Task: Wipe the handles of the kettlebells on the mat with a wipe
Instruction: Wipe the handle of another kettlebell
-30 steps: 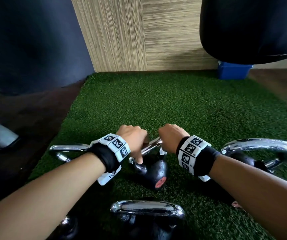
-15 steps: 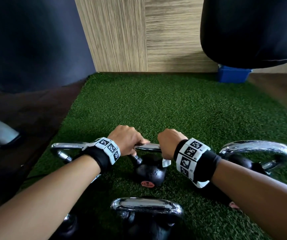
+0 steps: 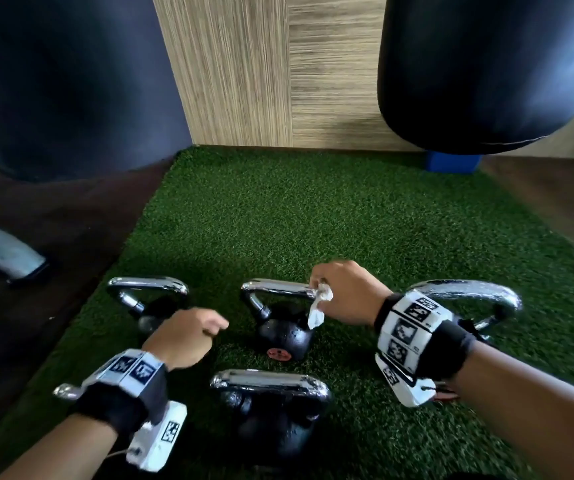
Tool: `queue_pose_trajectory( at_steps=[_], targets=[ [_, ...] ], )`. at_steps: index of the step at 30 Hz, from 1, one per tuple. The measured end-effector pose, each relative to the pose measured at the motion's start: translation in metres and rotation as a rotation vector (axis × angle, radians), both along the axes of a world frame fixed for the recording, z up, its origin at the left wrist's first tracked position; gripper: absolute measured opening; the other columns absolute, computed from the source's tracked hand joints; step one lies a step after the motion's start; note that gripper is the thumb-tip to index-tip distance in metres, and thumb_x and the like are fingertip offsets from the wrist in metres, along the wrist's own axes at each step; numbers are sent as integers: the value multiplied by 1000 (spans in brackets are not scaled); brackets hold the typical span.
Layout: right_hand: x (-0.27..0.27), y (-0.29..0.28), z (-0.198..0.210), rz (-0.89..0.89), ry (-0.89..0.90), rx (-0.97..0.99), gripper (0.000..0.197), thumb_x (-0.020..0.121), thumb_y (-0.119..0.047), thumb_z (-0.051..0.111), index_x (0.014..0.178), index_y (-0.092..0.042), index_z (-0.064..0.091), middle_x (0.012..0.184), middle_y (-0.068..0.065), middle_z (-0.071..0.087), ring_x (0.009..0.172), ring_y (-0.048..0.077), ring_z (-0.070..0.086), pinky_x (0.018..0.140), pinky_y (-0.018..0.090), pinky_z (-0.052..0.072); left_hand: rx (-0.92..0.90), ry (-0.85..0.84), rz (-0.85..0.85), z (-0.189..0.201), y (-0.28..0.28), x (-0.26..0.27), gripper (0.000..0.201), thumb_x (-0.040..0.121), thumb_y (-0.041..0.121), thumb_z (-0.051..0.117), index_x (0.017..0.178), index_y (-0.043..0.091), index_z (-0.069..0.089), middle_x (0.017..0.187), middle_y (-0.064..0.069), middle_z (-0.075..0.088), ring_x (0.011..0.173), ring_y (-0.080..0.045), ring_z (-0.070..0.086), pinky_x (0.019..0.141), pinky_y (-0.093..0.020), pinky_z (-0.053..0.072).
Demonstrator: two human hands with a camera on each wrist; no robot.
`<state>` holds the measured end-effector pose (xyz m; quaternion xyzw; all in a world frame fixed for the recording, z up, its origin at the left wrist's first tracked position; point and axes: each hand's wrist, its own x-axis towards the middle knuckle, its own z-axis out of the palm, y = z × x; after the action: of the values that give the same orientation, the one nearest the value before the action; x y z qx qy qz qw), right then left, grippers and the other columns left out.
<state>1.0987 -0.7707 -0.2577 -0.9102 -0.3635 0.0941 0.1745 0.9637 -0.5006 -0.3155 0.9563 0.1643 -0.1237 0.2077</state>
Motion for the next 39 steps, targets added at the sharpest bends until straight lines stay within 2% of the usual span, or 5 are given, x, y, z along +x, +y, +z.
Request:
queue_pose_trajectory(
  at_steps=[5, 13, 21, 28, 39],
  targets=[
    [-52, -23, -5, 50, -40, 48, 31, 89, -14, 64, 115, -29, 70, 94, -19, 47, 80, -7, 46, 64, 2, 34, -203, 165, -35, -55, 6, -35, 60, 82, 0, 71, 128, 38, 59, 118, 11, 66, 89, 0, 61, 60, -4, 39],
    [-102, 6, -14, -75, -115, 163, 37, 80, -7, 67, 113, -22, 57, 76, -6, 57, 62, 11, 53, 53, 18, 41, -316, 66, 44, -94, -3, -61, 136, 53, 64, 92, 162, 42, 12, 158, 10, 44, 140, -16, 49, 116, -29, 37],
    [-134, 26, -19, -130, -219, 149, 25, 79, -12, 68, 102, -22, 72, 102, -2, 59, 88, 12, 60, 64, 12, 42, -329, -46, -56, -107, -21, -64, 78, 60, 71, 86, 128, 43, 58, 130, 21, 60, 127, -7, 54, 98, -20, 37],
    [-150, 43, -32, -92, -247, 116, 30, 84, -12, 65, 114, -16, 69, 99, 1, 68, 88, 13, 59, 78, 19, 43, -353, -140, -134, -123, -30, -59, 69, 67, 67, 84, 129, 44, 63, 140, 15, 59, 132, -11, 53, 113, -29, 40],
    [-153, 24, -43, -154, -278, 37, 21, 85, -6, 65, 101, -15, 77, 102, 3, 76, 88, 14, 72, 74, 15, 53, -424, -241, -134, -134, -29, -58, 70, 71, 60, 85, 135, 42, 61, 128, 25, 55, 121, 0, 48, 97, -16, 33]
  ],
)
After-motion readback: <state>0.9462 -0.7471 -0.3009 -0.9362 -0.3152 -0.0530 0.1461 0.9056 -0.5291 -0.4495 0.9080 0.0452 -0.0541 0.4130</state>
